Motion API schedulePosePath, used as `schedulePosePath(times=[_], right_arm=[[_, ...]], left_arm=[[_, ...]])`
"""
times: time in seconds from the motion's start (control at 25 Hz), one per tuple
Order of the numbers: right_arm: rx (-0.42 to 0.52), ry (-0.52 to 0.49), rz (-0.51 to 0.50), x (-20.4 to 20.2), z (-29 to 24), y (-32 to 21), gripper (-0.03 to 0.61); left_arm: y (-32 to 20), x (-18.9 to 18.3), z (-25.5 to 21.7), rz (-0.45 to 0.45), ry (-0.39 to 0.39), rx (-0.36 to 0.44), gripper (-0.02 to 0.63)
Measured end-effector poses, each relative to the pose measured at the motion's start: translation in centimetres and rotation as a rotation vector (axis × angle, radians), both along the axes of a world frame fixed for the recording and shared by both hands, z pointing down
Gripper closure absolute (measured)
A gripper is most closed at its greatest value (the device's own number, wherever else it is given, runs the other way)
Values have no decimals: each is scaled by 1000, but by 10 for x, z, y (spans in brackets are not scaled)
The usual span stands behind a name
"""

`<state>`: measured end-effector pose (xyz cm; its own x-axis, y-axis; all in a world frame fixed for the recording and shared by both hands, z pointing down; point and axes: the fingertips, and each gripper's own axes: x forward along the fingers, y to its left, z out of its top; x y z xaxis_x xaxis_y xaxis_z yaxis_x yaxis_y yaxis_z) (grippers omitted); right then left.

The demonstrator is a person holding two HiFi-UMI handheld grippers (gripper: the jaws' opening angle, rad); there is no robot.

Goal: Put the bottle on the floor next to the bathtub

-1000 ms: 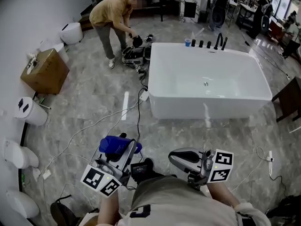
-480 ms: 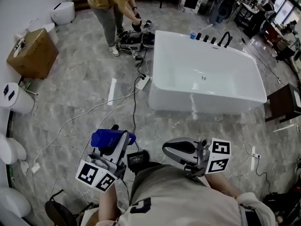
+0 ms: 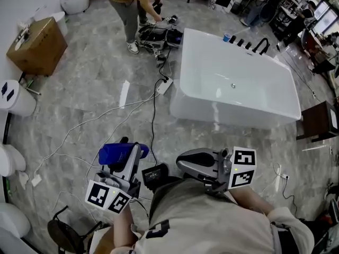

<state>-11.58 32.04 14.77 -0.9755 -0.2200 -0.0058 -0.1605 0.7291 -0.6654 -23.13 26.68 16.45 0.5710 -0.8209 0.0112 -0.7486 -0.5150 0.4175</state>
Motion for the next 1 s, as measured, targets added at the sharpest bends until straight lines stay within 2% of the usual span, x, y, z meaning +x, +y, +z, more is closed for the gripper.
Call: schedulePosePath(times=[0.28,0.48,0.64,0.84,1.0], right_arm=[[-8,-48,42,20,-4,-36,549],[-10,-105,62,45,0,-70,549],[-19,-167,86,85,-2,-111,549],[-26,-199,106,147,-3,-158,549],[-18,-221,70,182,3,-181,549]], left_arm=[[-31,34,-14,68,-46,18,414],[-63,71,-19,115,-110,24,414],[-102,110,-21,129,-123,8,414],[-147,166,-26,161,-235,13,419],[-173,185,-25,88,-230,-7,417]])
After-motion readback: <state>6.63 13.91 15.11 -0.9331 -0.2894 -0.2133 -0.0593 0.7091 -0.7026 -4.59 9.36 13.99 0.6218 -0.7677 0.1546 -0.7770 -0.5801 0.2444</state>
